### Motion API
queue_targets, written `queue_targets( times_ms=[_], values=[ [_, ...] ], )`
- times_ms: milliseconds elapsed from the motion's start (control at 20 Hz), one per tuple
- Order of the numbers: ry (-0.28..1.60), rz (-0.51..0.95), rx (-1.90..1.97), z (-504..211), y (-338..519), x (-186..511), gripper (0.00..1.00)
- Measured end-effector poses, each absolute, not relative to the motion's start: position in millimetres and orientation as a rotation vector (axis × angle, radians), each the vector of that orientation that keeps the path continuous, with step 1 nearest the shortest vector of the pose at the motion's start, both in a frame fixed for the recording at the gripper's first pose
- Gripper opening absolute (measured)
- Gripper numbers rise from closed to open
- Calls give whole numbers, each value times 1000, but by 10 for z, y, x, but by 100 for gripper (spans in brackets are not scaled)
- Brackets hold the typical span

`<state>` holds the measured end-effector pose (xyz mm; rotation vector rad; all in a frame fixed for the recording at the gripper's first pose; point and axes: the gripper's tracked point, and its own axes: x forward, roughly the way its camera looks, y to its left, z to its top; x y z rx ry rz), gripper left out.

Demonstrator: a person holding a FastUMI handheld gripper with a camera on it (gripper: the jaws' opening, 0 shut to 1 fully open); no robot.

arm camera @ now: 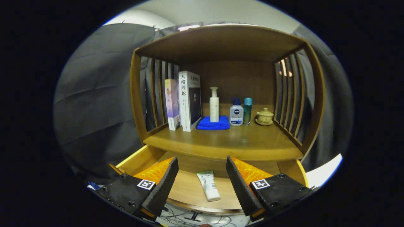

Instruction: Pull open the drawer, take out the items inside it, and place them on the countertop above the cabinet.

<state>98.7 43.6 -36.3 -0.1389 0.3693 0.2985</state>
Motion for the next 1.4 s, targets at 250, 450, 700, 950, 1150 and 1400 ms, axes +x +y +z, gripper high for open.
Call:
queue_targets(
  times_ms=[250, 450, 700, 950, 1150, 1400],
  values=[
    [475, 382, -276, -542, 602, 1239, 95],
    [601, 442, -323, -852, 714, 1343, 98],
    [766, 474, -351, -1185, 667, 1434, 98],
    [900, 469, -373, -1494, 525, 1528, 98],
    [1007, 495, -367, -1702, 524, 1472, 98],
    [1110, 488, -423, -1855, 433, 1478, 96]
  ],
)
